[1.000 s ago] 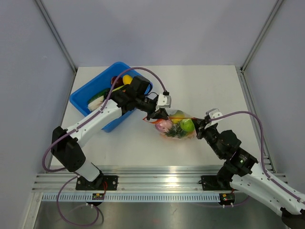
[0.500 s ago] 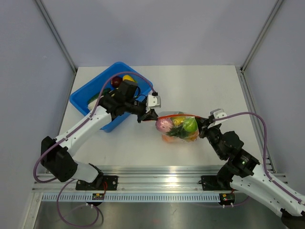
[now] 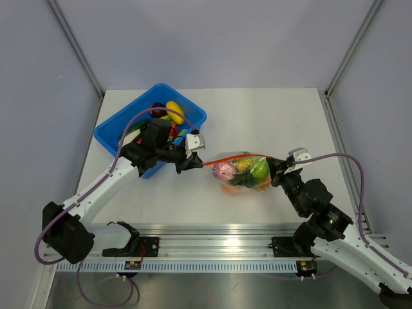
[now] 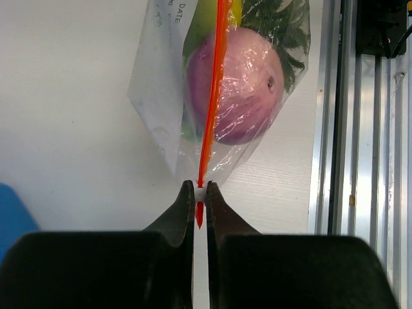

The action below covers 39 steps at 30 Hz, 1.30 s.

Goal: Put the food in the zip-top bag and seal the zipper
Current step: Zip the zipper food storage bag at the center of the board, then place the zipper food storage bag at the center of the board.

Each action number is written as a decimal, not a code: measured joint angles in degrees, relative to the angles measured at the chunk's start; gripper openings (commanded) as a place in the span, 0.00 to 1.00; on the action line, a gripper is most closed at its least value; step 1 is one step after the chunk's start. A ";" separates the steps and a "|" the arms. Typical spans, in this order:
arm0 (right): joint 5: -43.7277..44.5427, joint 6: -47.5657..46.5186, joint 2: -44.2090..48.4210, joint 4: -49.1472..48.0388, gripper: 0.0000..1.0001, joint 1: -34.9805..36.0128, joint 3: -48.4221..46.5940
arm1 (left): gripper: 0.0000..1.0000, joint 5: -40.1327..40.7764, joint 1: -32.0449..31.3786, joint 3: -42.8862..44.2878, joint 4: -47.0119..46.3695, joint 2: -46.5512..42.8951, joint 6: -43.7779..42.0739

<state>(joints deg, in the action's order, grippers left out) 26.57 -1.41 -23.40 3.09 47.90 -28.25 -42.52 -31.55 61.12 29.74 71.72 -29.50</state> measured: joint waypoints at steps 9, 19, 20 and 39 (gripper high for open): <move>-0.04 0.28 -0.04 0.00 0.00 0.00 0.26 | 0.00 1.03 1.36 -2.32 -0.79 -2.43 1.57; -0.35 0.72 -0.81 -0.02 0.00 0.00 0.31 | 0.00 1.22 2.93 -3.58 -0.83 -3.65 2.43; -0.35 0.79 -0.92 -0.02 0.00 0.00 0.31 | 0.00 1.22 2.95 -3.58 -0.83 -3.65 2.54; 11.61 -8.96 -18.71 -12.68 0.00 -5.35 -5.92 | 0.00 1.86 3.56 27.80 -8.57 22.12 11.72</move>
<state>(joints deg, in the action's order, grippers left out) 38.17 -10.37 -42.11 -9.58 42.54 -34.17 -40.66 -27.99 88.92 21.17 93.84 -17.78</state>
